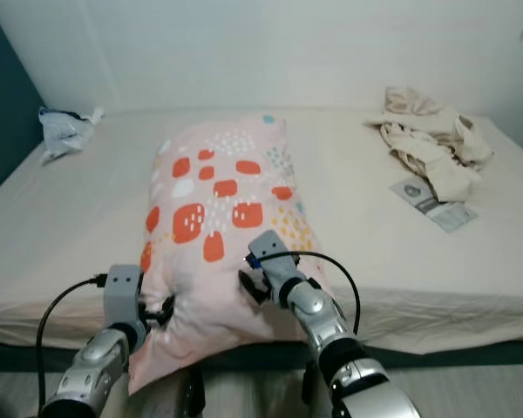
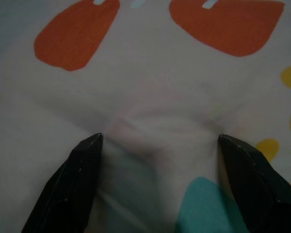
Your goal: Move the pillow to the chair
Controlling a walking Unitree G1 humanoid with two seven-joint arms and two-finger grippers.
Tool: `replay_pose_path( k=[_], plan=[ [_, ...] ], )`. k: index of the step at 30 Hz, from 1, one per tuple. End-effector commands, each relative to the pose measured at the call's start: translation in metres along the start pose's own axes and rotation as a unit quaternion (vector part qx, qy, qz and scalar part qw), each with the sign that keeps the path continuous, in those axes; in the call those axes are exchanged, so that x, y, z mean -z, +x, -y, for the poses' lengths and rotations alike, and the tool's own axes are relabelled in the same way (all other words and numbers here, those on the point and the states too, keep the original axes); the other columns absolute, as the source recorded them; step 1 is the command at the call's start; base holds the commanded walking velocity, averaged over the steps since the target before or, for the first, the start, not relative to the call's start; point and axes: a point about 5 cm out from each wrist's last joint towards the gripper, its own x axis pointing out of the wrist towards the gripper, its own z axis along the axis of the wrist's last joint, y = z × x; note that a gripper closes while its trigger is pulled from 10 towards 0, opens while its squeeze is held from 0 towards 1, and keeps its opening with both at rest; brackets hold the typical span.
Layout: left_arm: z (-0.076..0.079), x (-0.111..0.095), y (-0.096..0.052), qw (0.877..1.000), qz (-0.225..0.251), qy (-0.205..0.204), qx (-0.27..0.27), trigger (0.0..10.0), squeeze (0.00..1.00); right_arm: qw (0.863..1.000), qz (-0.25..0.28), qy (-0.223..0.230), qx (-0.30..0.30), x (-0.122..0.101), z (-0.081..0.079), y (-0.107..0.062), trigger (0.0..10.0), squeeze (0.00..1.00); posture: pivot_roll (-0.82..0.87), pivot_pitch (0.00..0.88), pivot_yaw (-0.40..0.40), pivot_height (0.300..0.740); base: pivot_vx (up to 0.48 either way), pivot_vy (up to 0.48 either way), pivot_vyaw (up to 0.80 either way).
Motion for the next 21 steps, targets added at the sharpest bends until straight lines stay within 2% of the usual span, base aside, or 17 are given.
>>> replay_pose_path(
  k=[1,4,6,9,12,13,16,17,18,20,21],
  plan=[
    [-0.005,0.004,-0.004,1.000,-0.011,-0.001,0.009,10.0,0.00,1.000,0.006,-0.012,-0.020,-0.006,-0.005,0.003,10.0,0.00,0.01,0.105,-0.030,0.592,0.000,0.000,0.00],
    [-0.008,0.003,-0.007,1.000,-0.008,-0.007,0.020,10.0,0.00,0.998,0.014,-0.019,-0.052,-0.011,-0.009,0.005,10.0,0.00,0.01,0.105,-0.030,0.592,0.000,0.000,0.00],
    [-0.019,-0.003,-0.012,0.999,0.011,-0.041,0.033,10.0,0.00,0.987,0.026,-0.061,-0.145,-0.017,-0.022,0.004,10.0,0.00,0.01,0.109,-0.044,0.592,0.000,0.000,0.00],
    [-0.026,-0.012,-0.018,0.993,0.034,-0.079,0.075,10.0,0.00,0.973,0.014,-0.080,-0.217,-0.019,-0.031,0.001,10.0,0.00,0.02,0.108,-0.054,0.592,0.000,0.000,0.00],
    [-0.026,-0.012,-0.018,0.993,0.034,-0.079,0.075,10.0,0.00,0.973,0.014,-0.080,-0.217,-0.019,-0.031,0.001,10.0,0.00,0.02,0.108,-0.054,0.592,0.000,0.000,0.00],
    [-0.030,-0.016,-0.027,0.987,0.037,-0.088,0.125,10.0,0.00,0.957,-0.019,-0.109,-0.267,-0.015,-0.035,-0.003,10.0,0.00,0.02,0.107,-0.060,0.592,0.000,0.000,0.00],
    [-0.032,-0.015,-0.032,0.985,0.031,-0.085,0.145,10.0,0.00,0.950,-0.039,-0.124,-0.285,-0.011,-0.037,-0.004,10.0,0.00,0.02,0.107,-0.060,0.592,0.000,0.000,0.00],
    [-0.035,-0.011,-0.038,0.983,0.014,-0.069,0.167,10.0,0.00,0.935,-0.072,-0.157,-0.310,-0.004,-0.039,-0.007,10.0,0.00,0.02,0.105,-0.062,0.592,0.000,0.000,0.00],
    [-0.035,-0.011,-0.038,0.983,0.014,-0.069,0.167,10.0,0.00,0.935,-0.072,-0.157,-0.310,-0.004,-0.039,-0.007,10.0,0.00,0.02,0.105,-0.062,0.592,0.000,0.000,0.00],
    [-0.042,-0.003,-0.048,0.981,-0.014,-0.045,0.190,10.0,0.00,0.912,-0.139,-0.212,-0.322,0.014,-0.037,-0.012,10.0,0.00,0.02,0.103,-0.064,0.592,0.000,0.000,0.00],
    [-0.049,-0.001,-0.051,0.981,-0.019,-0.042,0.186,10.0,0.00,0.908,-0.163,-0.228,-0.311,0.020,-0.034,-0.013,10.0,0.00,0.02,0.102,-0.065,0.592,0.000,0.000,0.00]
  ],
)
